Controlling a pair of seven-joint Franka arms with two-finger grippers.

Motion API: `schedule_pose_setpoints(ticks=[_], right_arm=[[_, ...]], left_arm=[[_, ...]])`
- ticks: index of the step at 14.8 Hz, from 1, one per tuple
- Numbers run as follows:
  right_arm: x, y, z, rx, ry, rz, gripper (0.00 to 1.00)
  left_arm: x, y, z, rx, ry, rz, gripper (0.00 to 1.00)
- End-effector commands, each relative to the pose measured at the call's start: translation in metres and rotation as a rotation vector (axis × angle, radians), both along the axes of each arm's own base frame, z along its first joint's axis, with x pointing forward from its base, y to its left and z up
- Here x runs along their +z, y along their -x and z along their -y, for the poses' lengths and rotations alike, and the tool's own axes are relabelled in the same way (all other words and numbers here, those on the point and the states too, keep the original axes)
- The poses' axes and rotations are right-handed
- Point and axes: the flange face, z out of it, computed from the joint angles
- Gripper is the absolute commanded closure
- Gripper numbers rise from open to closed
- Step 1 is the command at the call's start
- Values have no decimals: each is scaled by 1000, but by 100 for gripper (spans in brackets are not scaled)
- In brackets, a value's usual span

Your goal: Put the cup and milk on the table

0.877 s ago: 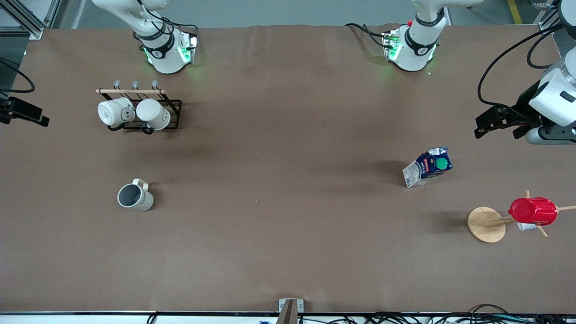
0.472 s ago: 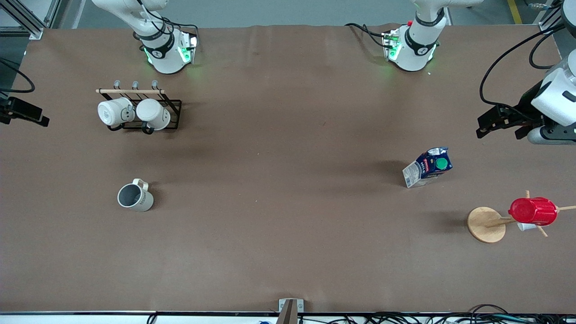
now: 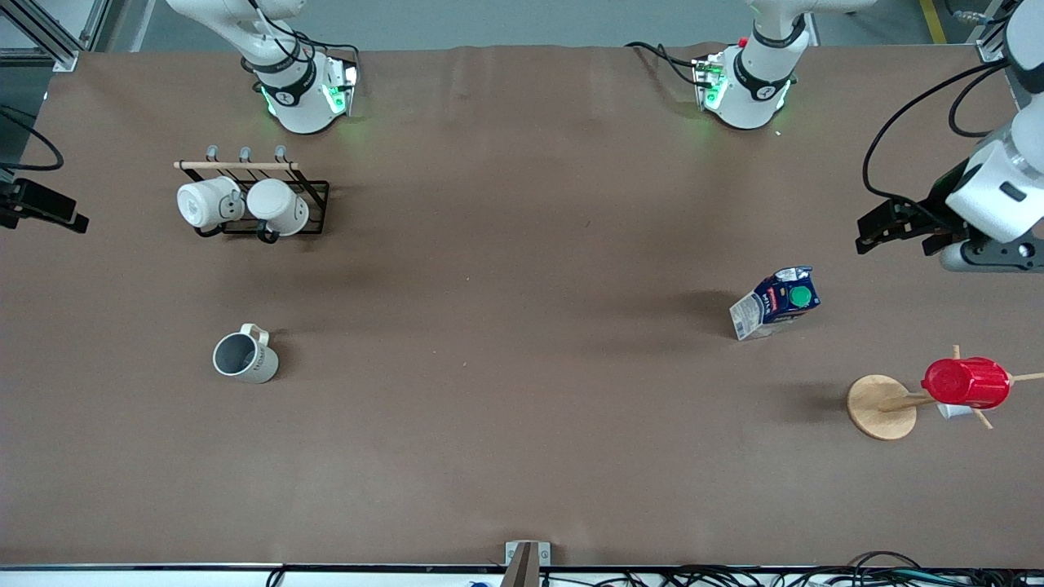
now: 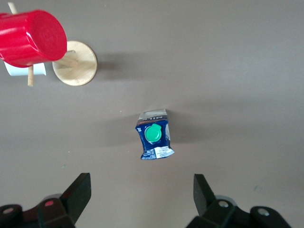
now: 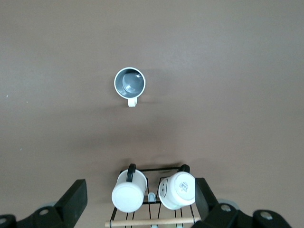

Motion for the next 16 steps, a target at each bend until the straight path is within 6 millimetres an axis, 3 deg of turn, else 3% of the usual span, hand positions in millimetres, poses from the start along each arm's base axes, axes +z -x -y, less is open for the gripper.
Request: schedule_pose_setpoints(ticks=[1,3,10,14,16], right_arm=[[-18,-12,-7,12,-20,7,0],[-45,-22,-5,10,-20,-13,0],[-224,-45,-15,13,9,95,0],[-291,-64,-23,28,27,109,0],[-318,-59,-24,30,33,124,0]], left_arm=[[-26,-13,-1,-10,-20,-25,0],[-50,-15,1,3,-20,-21,0],[-133,2,10,30,-16,35,0],[-173,20,7,32,-17,35,0],[-189,35,4,34,-17,41,0]])
